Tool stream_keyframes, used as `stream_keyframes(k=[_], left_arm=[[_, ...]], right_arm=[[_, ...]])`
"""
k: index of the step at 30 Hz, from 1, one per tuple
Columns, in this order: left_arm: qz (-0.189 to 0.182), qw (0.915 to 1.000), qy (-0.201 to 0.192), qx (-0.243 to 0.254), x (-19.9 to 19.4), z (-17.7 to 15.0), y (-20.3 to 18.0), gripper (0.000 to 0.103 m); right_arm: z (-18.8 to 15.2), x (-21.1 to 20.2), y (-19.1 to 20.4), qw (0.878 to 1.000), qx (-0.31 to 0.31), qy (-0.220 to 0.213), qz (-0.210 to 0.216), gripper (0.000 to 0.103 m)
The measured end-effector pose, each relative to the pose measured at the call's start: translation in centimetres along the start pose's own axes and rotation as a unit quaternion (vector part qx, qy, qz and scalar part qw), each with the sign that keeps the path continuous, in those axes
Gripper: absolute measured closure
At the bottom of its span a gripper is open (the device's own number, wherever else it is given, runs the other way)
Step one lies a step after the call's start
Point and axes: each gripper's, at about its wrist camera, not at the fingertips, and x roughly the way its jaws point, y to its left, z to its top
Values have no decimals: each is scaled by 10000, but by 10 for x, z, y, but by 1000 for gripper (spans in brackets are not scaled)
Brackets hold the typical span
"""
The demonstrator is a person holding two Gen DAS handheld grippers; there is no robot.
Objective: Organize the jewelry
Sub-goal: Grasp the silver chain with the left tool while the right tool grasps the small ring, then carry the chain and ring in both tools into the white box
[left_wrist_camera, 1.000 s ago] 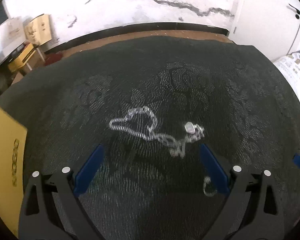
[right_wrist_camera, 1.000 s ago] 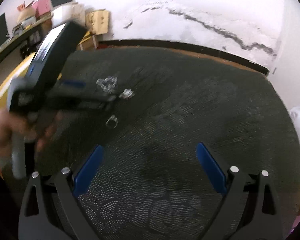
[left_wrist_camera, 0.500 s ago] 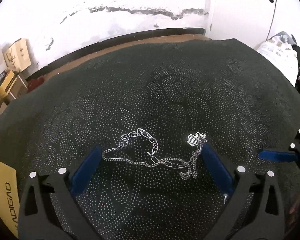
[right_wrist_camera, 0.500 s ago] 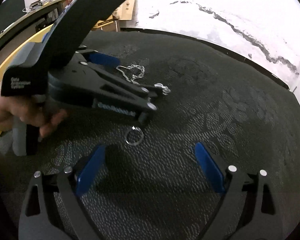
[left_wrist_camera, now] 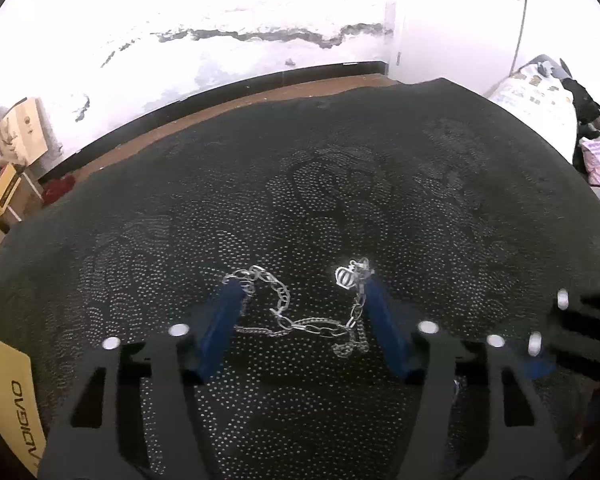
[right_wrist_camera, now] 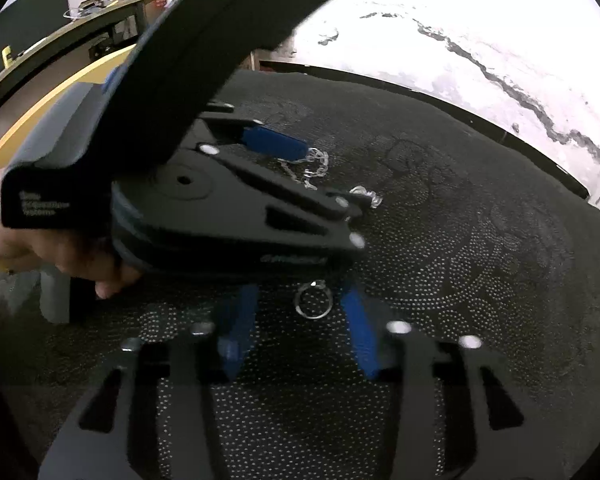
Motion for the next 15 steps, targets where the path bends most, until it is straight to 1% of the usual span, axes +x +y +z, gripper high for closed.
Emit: stream_keyframes(k=[1,3,5,6,7,9,12,15], left_arm=[[30,10000,-23,7,-1,0,1,59],[22,9999,-49,116,-2,0,-2,72],[21,9997,-61,227,-4,-1,-6,78],[-2,9996,-64,287,-4,0,-9,83],[12,9994,-70,335,-4,0,-11,86],[6,9994,-61,344,-4,1,-12,96],[-65,9998,-40,170,-5,2,-7,97],[-65,9998,-23,178,-6,3,-6,97]], right_arm=[[1,0,1,10000,-20,3,-9,82],[0,-1,0,10000,3,-3,5,83],[0,-1,0,10000,25,0,27,84],[0,-2,0,10000,29,6,20,84],[2,-2,-2,10000,29,5,12,84],[-2,-4,0,10000,41,-11,-2,84],[-5,-7,1,10000,87,-22,8,85],[-5,-8,-5,9999,148,-10,21,85]])
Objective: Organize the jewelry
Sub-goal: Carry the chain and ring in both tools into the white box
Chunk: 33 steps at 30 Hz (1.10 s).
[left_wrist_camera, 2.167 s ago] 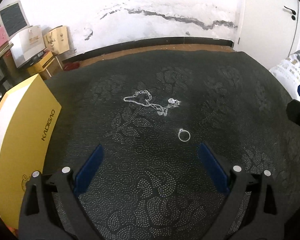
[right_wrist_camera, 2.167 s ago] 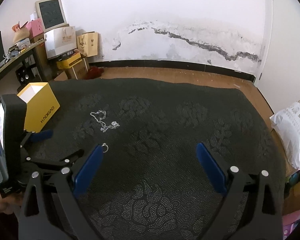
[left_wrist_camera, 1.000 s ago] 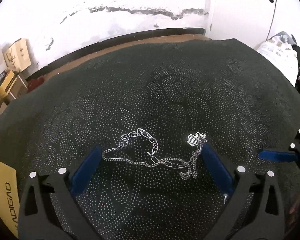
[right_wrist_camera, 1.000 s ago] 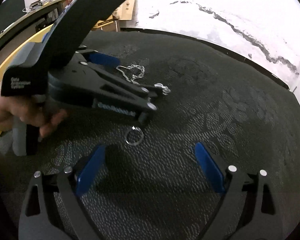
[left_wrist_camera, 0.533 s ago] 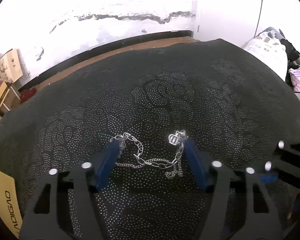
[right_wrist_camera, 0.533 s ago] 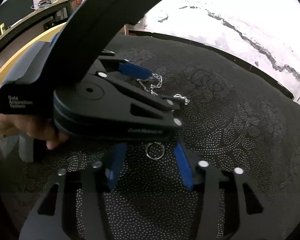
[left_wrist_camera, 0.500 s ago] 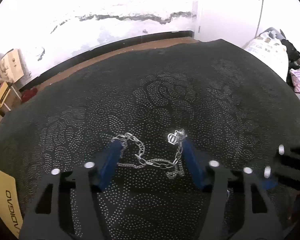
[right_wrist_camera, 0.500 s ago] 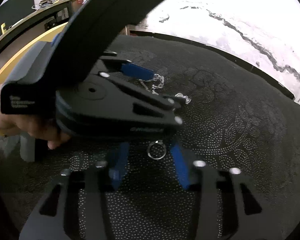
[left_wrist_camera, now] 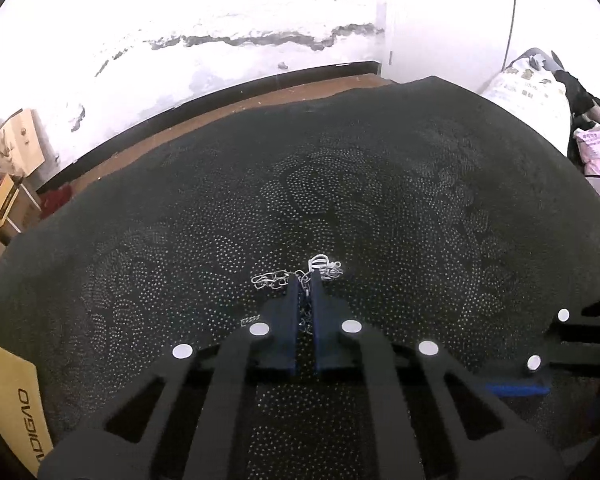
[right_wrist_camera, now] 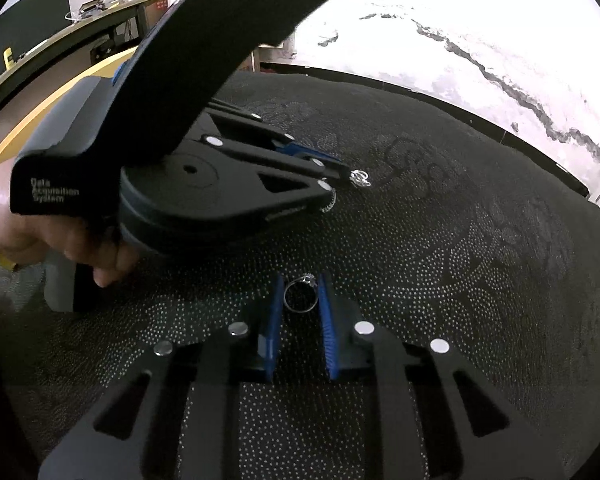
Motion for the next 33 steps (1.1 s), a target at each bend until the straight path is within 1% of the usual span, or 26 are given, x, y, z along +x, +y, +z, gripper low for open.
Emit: stream_keyframes(k=[6,10,12,16,18,21,26,30,33], left_arm=[[1,9999,-109,-80,-14,9,1,98],[48,9998,-150,-152,-33,17,4,98],[86,9997,-133,-209,-45,21,7,98],[178,9992,-154,-329,-71,22,11,98],[284,9988,-129,-384,-85,21,14,98],[419,9985,-144,-312,-108,16,13,98],[647,9971,-128,-377,-154,11,28,98],[748,9953,-181,-590,-196,9,43,98],[978,9925,-273,-686,-234,5,59,98]], right_arm=[[6,-8,-8,9999,123,-66,-31,85],[14,-25,-10,9995,214,-214,-11,85],[17,-33,-12,9995,212,-232,-12,101],[27,-51,-10,9993,113,-340,-53,101],[28,-59,-8,9991,124,-389,-69,101],[29,-73,-3,9990,85,-437,-88,101],[42,-101,17,9985,13,-547,-60,101],[60,-128,37,9976,-102,-687,-24,101],[80,-149,59,9963,-296,-802,18,101]])
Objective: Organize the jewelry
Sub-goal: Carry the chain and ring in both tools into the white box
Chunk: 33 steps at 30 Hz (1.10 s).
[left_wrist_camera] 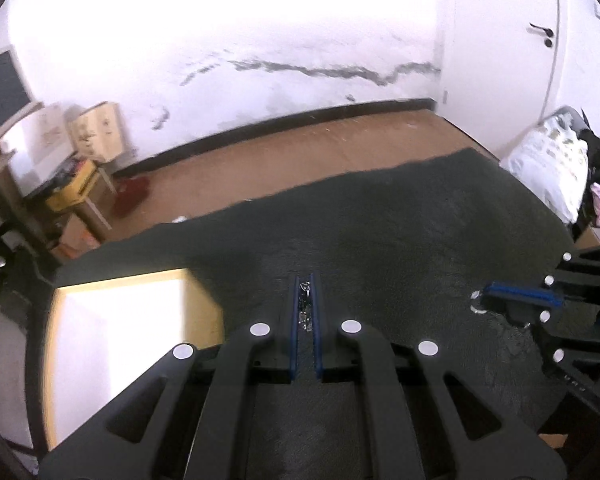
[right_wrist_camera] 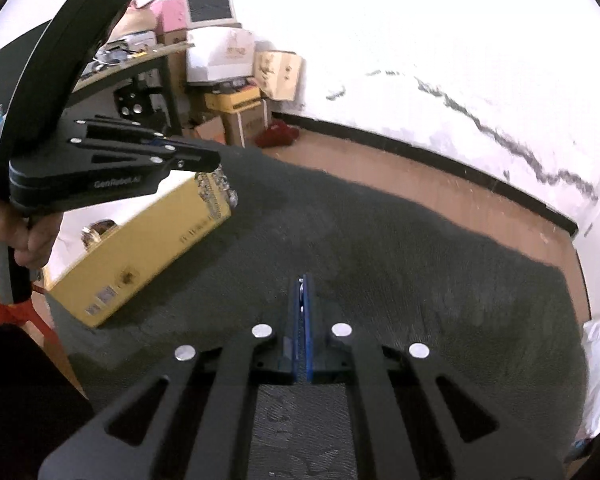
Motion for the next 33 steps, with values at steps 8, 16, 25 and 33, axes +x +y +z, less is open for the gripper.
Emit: stream_keyframes(k=[8,16,25,33], left_arm=[[560,9976,-55,-405,-84,-17,77,98],[1131,9898,111,-865,-133,-62,155,98],[1288,9806,441,-1409,-115,-115,209,98],[1162,9758,841,-1650,-56,-153,226,98]], right_arm=[[70,-28,86,9970,-589,-267,421,101],[119,-9,183,9890,-1047,-249,1013,101],[138,53,252,9844,-1219,123,1262,101],[126,123,267,9837,-1227,585,1176,101]])
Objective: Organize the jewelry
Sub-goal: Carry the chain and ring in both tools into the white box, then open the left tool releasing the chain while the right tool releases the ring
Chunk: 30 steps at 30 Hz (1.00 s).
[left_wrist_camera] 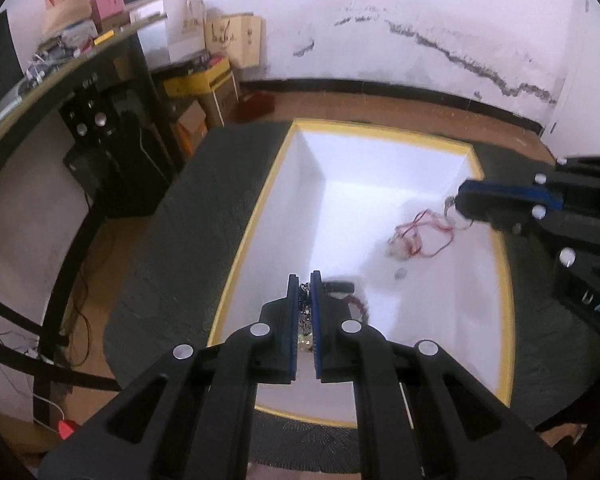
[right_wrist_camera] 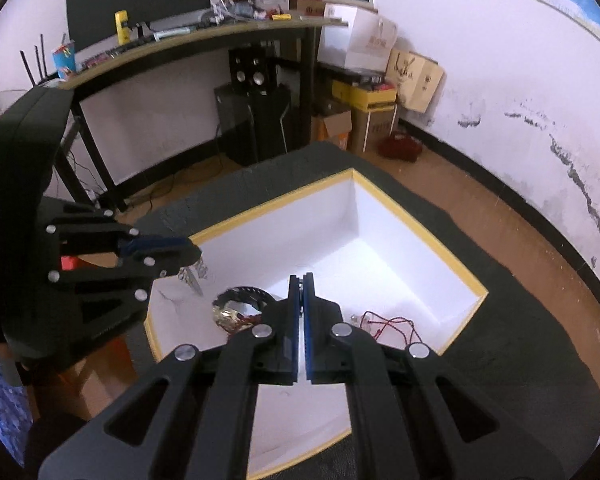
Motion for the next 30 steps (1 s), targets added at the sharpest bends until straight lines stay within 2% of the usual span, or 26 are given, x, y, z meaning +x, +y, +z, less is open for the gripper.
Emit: stream_keyframes(k=[7,12,30], left_arm=[[-123,9988,472,-8,61,-22,-6,98],[-172,9979,629,31,82,-32,-7,98],[-116,9977,653,100,86,-29,-13,98]], right_arm=[[-14,54,-15,9990,0,425,-101,101],[-24,78,-19,9983,16,579,-91,101],[-29,86,-24,9978,5,658,-103,101]])
